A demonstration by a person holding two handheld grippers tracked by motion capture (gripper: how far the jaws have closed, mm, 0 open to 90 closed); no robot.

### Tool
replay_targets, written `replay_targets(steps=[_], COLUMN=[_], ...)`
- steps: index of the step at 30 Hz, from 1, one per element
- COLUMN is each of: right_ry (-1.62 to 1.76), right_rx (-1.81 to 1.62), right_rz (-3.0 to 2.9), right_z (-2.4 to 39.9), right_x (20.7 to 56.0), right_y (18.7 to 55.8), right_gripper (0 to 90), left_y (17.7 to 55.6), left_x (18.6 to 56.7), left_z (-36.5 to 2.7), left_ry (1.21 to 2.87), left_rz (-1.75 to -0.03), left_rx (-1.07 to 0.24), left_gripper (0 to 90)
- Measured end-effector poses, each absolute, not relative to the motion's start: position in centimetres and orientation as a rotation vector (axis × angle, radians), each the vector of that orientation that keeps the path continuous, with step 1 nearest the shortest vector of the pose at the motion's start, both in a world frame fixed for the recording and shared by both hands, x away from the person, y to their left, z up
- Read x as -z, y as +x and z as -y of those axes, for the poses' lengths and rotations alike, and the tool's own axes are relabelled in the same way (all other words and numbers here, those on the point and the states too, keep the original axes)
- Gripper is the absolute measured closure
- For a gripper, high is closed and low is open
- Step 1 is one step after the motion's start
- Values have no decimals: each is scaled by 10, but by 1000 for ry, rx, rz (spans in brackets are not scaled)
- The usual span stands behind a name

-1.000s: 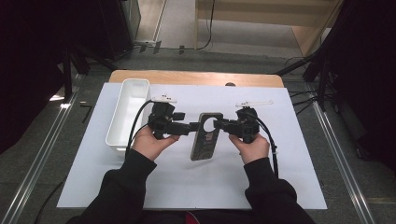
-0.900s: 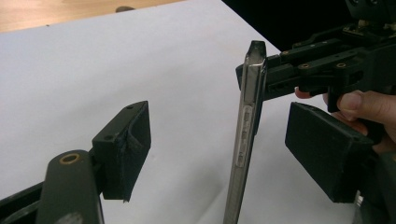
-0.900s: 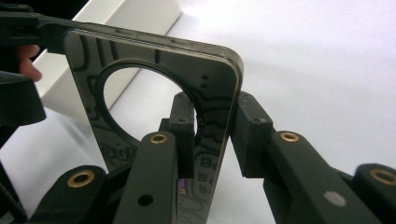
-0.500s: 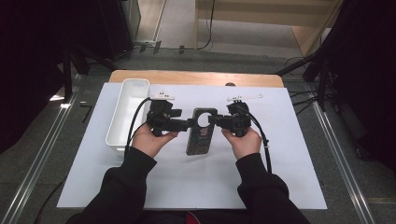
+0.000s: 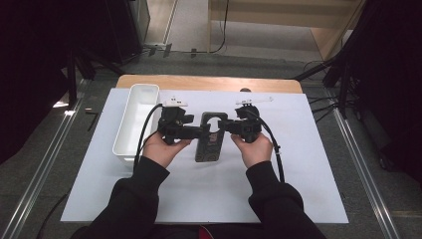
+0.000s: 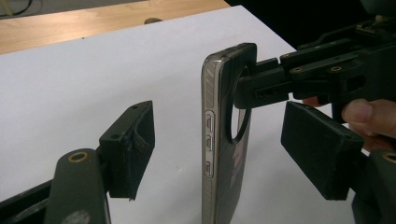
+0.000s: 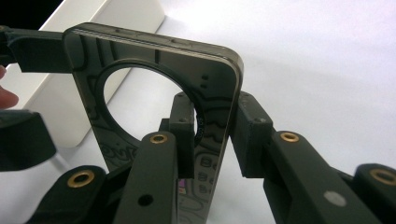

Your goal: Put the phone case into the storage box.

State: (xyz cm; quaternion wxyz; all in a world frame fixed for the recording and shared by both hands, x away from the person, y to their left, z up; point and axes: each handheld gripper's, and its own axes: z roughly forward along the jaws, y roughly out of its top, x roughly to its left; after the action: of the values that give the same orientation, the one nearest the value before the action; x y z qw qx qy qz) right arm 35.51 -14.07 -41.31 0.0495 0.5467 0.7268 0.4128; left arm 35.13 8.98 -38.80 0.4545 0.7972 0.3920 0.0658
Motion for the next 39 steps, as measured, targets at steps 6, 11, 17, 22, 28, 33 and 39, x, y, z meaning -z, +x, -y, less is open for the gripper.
replay_targets(steps=[6,11,17,22,28,33,39], right_ry=[1679,1682,1691,1682,1694,1709,1704], right_rx=[-1245,-1223,-1187,-1156,-1156,-1158,-1145], right_rz=[-2199,-2191,-2187,-2187,-2190,-2182,-2184], right_z=[136,132,125,118,114,111,109], right_x=[410,409,409,407,407,408,408], right_y=[357,359,361,363,365,366,366], right_gripper=[707,708,708,708,708,707,707], left_y=[353,354,358,360,362,363,365], left_x=[390,392,395,396,397,399,401], left_z=[-92,-92,-92,-93,-93,-92,-90], left_ry=[1948,1944,1950,1944,1949,1966,1973], left_rz=[-991,-1017,-1037,-1055,-1082,-1093,-1106], left_rx=[-174,-179,-193,-216,-244,-280,-308], left_gripper=[305,342,342,377,380,409,435])
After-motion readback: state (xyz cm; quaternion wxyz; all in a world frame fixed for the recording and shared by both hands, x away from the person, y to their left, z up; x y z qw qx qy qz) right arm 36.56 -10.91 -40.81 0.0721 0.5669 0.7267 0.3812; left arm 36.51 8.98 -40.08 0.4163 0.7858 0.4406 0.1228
